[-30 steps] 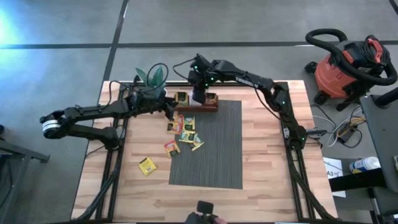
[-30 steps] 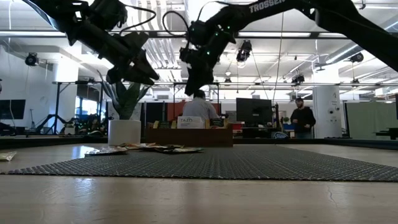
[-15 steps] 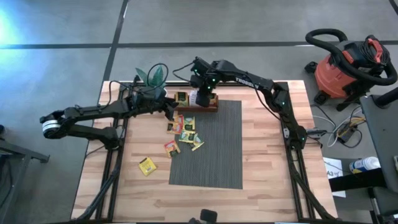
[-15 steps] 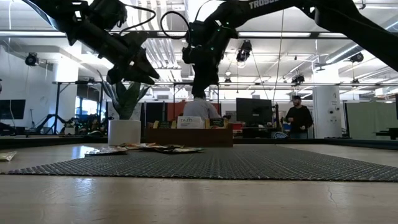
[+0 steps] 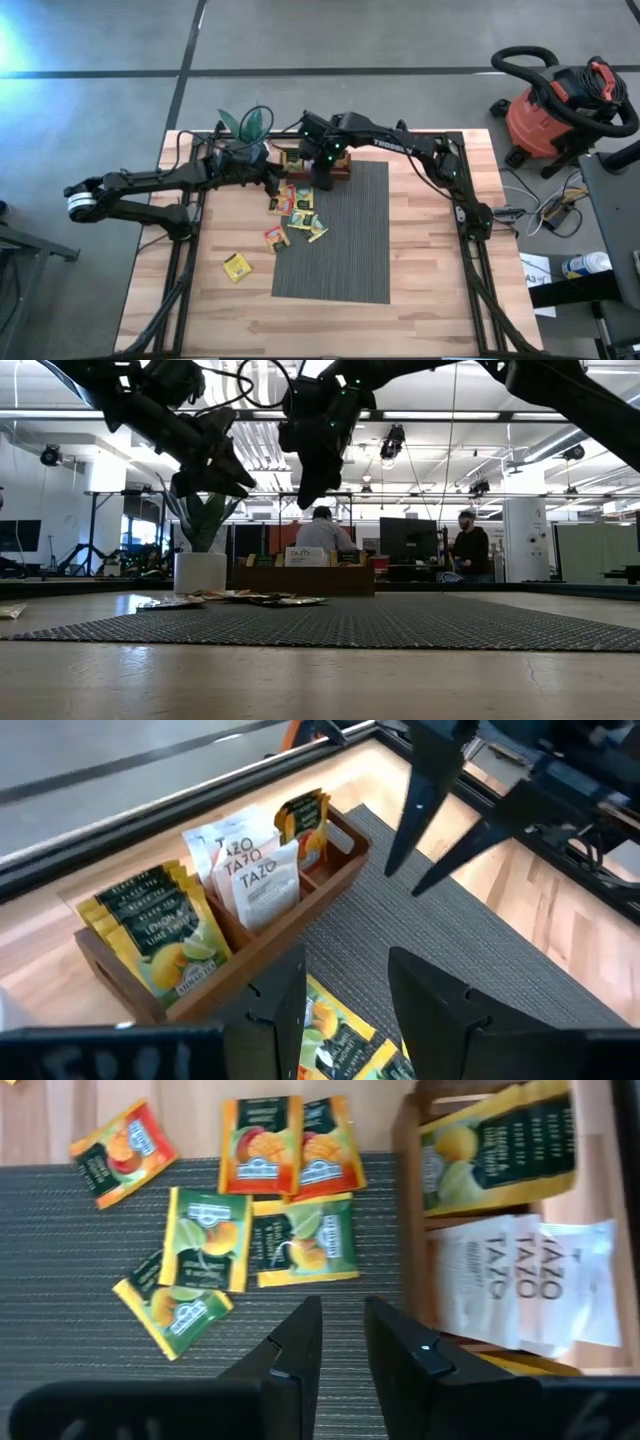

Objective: Pick & Place Tea
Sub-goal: Put the yellow tea bag into the left compartment of the wooden organizer

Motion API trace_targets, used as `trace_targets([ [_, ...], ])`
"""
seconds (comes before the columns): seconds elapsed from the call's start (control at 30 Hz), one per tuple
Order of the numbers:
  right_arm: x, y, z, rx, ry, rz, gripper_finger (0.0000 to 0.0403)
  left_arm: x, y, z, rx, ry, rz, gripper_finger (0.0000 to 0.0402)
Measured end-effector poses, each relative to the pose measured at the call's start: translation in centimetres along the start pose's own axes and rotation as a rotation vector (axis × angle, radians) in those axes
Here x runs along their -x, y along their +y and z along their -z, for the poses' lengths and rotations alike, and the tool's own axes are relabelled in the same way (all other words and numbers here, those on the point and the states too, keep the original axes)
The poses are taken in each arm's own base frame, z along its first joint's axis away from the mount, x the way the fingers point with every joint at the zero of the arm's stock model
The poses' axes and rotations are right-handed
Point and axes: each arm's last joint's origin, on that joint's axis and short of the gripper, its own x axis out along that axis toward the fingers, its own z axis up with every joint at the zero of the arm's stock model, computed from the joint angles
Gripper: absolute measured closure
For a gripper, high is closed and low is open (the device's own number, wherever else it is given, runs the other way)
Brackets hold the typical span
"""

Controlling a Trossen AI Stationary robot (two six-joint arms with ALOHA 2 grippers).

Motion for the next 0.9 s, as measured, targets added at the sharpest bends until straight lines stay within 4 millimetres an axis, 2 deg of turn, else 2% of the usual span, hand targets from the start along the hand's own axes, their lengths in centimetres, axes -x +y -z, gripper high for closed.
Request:
trace_targets([
  [0.6, -0.7, 4.3, -0.6, -0.015, 0.008, -0.028, 0.0335, 1.6, -1.5, 0.8, -0.005, 0.056, 0.056, 0.0264],
  [0.9, -0.8, 5.6, -0.7, 0.006, 0.012, -0.038, 0.0335, 2.3, -2.1, 0.8, 0.087, 0.044, 0.088, 0.0264],
])
